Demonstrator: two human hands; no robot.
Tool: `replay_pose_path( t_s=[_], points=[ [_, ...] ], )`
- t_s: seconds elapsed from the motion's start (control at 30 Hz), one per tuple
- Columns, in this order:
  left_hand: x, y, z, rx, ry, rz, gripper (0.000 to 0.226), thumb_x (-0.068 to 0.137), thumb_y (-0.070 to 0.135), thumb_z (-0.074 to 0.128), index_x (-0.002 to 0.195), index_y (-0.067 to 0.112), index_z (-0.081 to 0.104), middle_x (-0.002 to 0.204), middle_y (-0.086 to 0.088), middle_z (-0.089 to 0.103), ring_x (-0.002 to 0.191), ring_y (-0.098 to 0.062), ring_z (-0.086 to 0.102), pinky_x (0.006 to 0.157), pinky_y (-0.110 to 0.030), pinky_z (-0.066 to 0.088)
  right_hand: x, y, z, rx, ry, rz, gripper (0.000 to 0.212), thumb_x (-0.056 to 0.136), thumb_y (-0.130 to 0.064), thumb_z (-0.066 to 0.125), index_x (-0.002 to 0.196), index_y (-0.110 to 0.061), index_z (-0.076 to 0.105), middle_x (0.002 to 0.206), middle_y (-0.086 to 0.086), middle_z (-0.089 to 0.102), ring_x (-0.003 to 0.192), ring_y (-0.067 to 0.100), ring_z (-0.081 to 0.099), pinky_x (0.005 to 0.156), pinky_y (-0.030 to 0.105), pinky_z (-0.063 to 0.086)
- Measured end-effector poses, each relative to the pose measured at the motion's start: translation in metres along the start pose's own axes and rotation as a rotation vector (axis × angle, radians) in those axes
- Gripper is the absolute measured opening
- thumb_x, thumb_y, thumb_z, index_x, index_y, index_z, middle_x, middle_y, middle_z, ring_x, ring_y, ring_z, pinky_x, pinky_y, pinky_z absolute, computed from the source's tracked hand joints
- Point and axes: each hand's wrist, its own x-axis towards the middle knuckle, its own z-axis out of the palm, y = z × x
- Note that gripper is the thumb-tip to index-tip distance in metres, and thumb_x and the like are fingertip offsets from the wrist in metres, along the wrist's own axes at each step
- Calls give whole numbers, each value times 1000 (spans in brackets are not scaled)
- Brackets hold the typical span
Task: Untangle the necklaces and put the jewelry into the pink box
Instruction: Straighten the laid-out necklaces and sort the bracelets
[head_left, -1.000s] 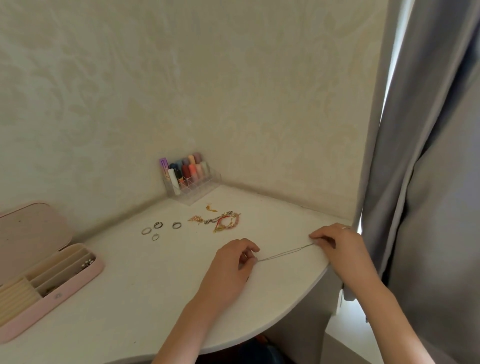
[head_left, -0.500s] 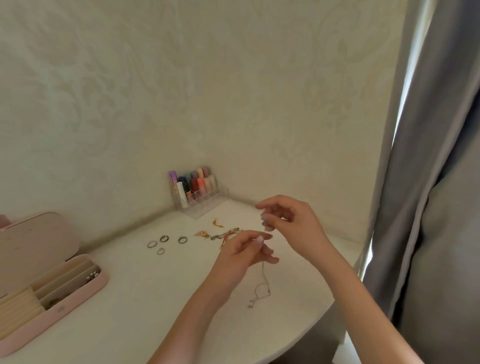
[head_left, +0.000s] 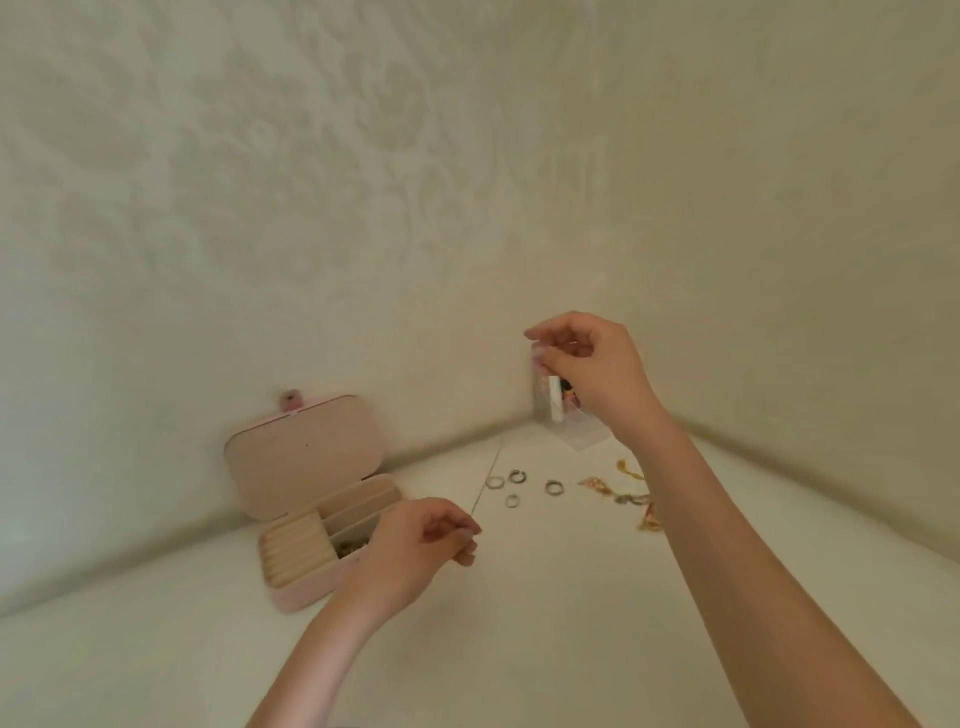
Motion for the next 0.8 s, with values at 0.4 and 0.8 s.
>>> replay_pose_path(
  t_s=[0.4, 0.8],
  points=[
    [4, -18, -93, 164, 427, -83, 12, 83, 6, 67, 78, 16, 72, 62, 7, 71, 59, 4, 65, 59, -5, 45, 23, 12, 117, 135, -299, -84, 23, 81, 12, 60, 83, -9, 69, 69, 1, 62, 56, 2, 58, 64, 17, 53],
    [8, -47, -87, 501, 316, -178, 26, 84, 5, 61, 91, 27, 73, 83, 16, 66, 79, 5, 59, 63, -2, 37, 6, 17, 142, 120, -398, -52, 24, 81, 10, 62, 81, -13, 69, 69, -5, 63, 53, -1, 57, 63, 17, 54]
  ],
)
